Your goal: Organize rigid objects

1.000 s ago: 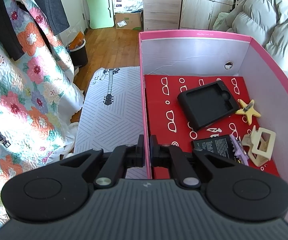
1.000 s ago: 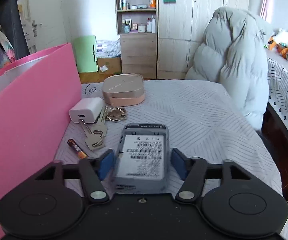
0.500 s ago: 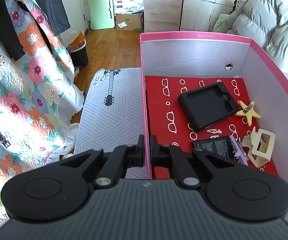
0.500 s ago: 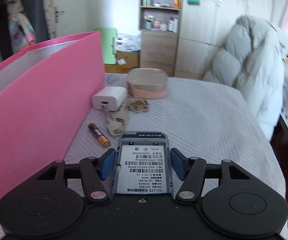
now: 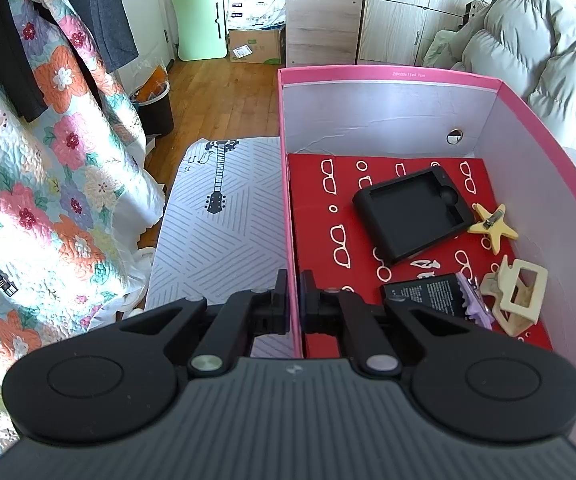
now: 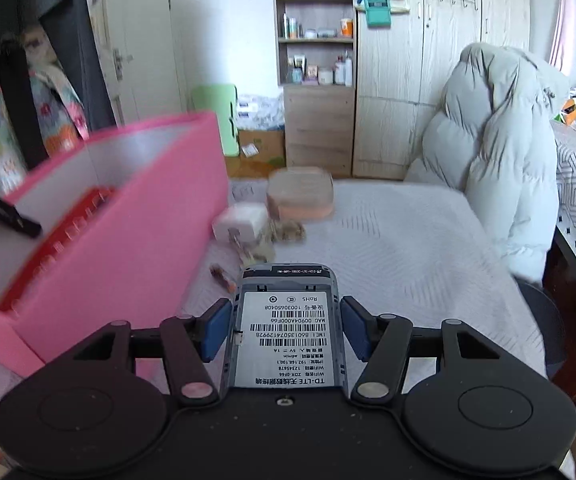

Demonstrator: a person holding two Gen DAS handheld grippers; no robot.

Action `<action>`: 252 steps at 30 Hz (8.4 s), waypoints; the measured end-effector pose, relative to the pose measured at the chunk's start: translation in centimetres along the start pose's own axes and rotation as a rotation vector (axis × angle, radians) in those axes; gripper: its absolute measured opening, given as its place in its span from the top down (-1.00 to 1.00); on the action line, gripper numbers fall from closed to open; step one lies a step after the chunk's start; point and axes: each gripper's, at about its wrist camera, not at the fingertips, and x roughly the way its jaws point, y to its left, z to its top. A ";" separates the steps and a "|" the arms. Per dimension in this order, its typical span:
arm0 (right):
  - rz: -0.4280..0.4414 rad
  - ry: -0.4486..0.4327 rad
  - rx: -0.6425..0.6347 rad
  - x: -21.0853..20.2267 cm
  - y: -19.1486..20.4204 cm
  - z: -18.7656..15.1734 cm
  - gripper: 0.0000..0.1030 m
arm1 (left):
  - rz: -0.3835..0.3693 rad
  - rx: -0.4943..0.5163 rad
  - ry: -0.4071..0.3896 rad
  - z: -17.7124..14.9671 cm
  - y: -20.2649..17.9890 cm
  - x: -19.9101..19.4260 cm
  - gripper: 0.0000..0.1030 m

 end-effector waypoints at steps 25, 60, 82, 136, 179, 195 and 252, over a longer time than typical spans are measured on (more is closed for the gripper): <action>0.378 0.211 -0.144 8.4 10.2 9.8 -0.29 | 0.015 -0.002 -0.046 -0.2 0.0 -0.4 0.93; 0.090 0.082 0.001 11.2 -0.6 2.5 0.16 | 0.019 -0.005 -0.043 -0.3 0.3 -0.4 0.92; 0.111 -0.030 0.047 5.3 -0.1 2.5 0.74 | 0.012 -0.009 -0.044 -0.3 0.1 -0.5 0.92; 0.218 0.143 -0.143 5.4 -0.1 2.2 0.41 | 0.026 0.007 -0.085 -0.4 0.0 -0.9 0.93; 0.401 0.004 -0.057 -5.6 5.5 6.1 0.77 | -0.061 0.011 0.078 -0.1 0.7 -4.6 0.93; 0.409 0.067 0.021 -2.9 6.6 5.2 0.62 | -0.173 -0.039 0.077 -0.5 2.5 -4.8 0.88; 0.205 -0.114 -0.061 0.0 1.5 9.0 0.89 | -0.149 -0.064 0.027 -1.4 2.2 -4.9 0.87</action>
